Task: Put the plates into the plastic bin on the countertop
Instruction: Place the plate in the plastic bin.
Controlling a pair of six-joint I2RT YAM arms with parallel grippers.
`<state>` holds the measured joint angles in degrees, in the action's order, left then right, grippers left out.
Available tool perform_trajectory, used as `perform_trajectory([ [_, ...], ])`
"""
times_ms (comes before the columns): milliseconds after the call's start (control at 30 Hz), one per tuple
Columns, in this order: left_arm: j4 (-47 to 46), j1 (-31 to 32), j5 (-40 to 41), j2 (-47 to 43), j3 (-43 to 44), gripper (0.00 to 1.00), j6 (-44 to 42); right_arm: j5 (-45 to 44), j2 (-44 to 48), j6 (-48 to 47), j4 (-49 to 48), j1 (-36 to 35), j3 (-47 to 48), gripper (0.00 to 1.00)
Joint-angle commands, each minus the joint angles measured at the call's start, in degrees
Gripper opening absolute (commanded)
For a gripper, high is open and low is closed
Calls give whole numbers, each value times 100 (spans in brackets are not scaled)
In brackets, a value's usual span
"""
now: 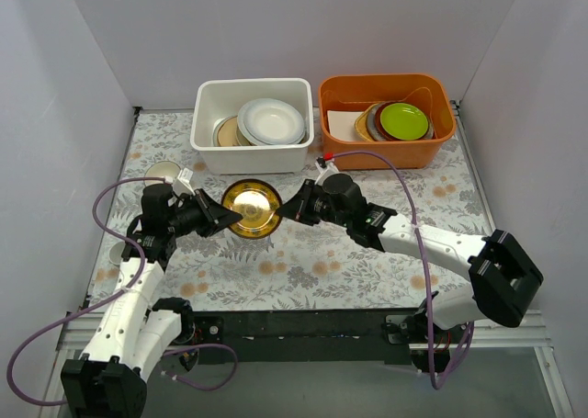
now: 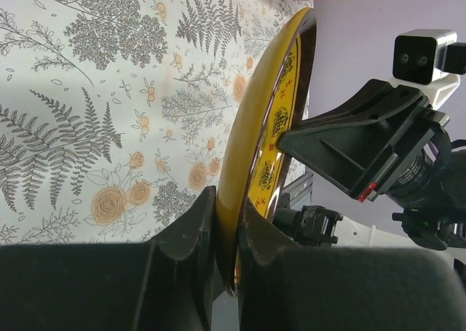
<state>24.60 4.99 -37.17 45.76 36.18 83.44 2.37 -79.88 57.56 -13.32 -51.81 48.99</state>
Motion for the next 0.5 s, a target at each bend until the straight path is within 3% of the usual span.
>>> perform_trajectory([
  [0, 1, 19, 175, 56, 11, 0, 41, 141, 104, -166, -487, -83, 313, 6],
  [267, -25, 89, 245, 82, -6, 0, 102, 448, 104, -114, -969, 13, 85, 19],
  [300, -25, 98, 254, 74, -6, 0, 111, 588, 104, -105, -1049, 22, 6, 23],
  [400, -34, 107, 280, 91, 3, 0, 120, 721, 78, -78, -1129, 83, -39, 50],
  [467, -52, 125, 272, 100, 12, 0, 129, 712, 104, -122, -1016, 92, -39, 59],
])
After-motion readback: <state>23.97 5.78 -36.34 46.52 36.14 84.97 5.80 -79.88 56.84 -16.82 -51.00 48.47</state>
